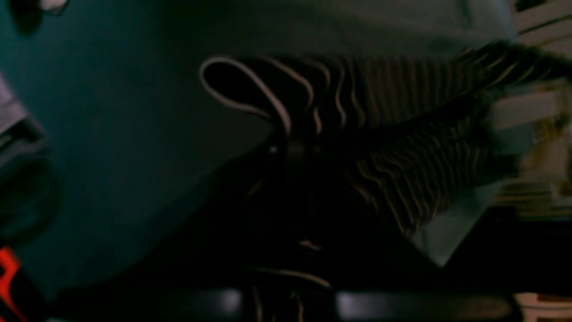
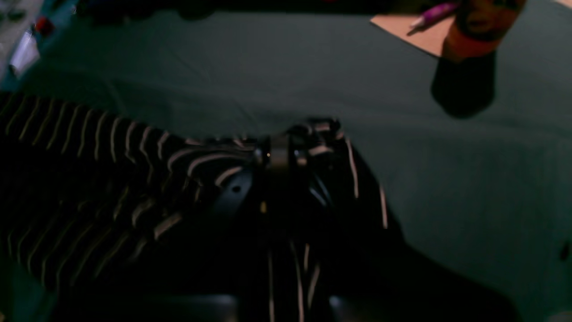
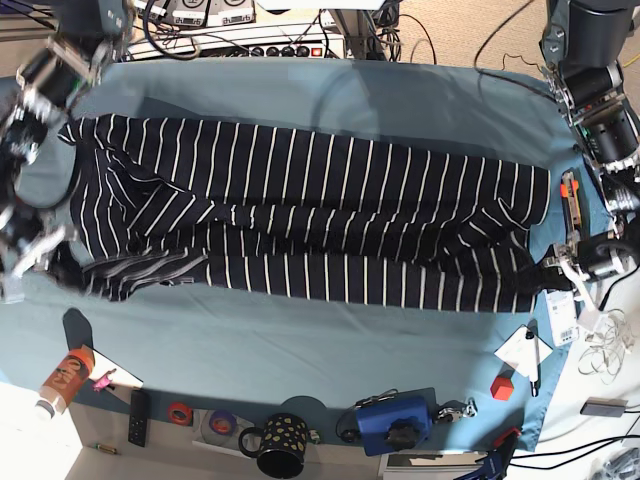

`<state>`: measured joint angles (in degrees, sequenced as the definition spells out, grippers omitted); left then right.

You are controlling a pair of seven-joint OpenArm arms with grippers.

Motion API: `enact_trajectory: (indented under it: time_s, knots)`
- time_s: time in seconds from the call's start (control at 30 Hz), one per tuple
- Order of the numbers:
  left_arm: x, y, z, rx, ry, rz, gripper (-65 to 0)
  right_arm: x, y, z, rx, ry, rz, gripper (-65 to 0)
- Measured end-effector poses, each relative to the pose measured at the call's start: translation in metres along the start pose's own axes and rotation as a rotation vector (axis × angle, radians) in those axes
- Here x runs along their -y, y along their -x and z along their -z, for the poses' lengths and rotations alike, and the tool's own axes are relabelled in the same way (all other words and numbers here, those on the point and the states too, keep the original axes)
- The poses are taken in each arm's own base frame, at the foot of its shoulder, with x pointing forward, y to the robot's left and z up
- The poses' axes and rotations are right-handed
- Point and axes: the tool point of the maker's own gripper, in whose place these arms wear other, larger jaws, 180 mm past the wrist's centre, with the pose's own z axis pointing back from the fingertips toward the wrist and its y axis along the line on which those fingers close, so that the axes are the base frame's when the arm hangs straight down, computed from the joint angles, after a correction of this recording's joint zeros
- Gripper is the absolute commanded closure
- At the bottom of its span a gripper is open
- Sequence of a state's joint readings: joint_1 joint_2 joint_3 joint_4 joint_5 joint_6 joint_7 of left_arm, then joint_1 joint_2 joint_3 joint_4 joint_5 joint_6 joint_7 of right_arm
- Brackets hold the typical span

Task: Layout the t-shirt on the table in an organized manner, then fold the t-shirt properly
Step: 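Lower the folded edge with both grippers and release it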

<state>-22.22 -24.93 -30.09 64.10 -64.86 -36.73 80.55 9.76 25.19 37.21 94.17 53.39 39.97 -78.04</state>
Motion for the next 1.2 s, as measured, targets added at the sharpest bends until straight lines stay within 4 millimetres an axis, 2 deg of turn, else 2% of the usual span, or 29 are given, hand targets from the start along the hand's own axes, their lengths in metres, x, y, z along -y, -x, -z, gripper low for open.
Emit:
enact_trajectory:
  time_s: [0.07,0.17,0.27,0.37,0.57,0.67,0.73,0.9,1.2]
  knots:
    - [-0.001,0.010,0.000,-0.006,0.008,-0.018,0.0,0.007,0.013,-0.009,-0.017,0.029,0.019,0.0]
    - [-0.005,0.037,-0.001,-0.046,0.002,-0.051,0.0,0.021,0.027,-0.026,-0.023,0.075,0.064,0.0]
    - [-0.008,0.056,-0.003,-0.075,-0.009,-0.069,0.0,0.027,0.041,-0.041,-0.034,0.081,0.109,0.0]
    - [-0.009,0.061,-0.004,-0.080,-0.012,-0.072,0.0,0.026,0.057,-0.049,-0.054,0.077,0.133,0.0]
    - [-0.013,0.056,-0.012,-0.079,-0.029,-0.059,0.0,0.024,0.099,-0.061,-0.168,0.087,0.158,0.0]
    - [-0.015,0.055,-0.017,-0.081,-0.039,-0.047,0.0,0.027,0.104,-0.067,-0.167,0.101,0.174,0.0]
    - [-0.018,0.053,-0.021,-0.083,-0.049,-0.042,0.0,0.029,0.099,-0.074,-0.144,0.113,0.177,0.0]
    - [-0.022,0.051,-0.027,-0.086,-0.066,-0.034,0.0,0.017,0.061,-0.090,-0.027,0.098,0.095,0.0]
    - [-0.022,0.051,-0.027,-0.086,-0.066,-0.034,0.0,0.009,0.105,-0.105,-0.192,0.124,0.073,0.0]
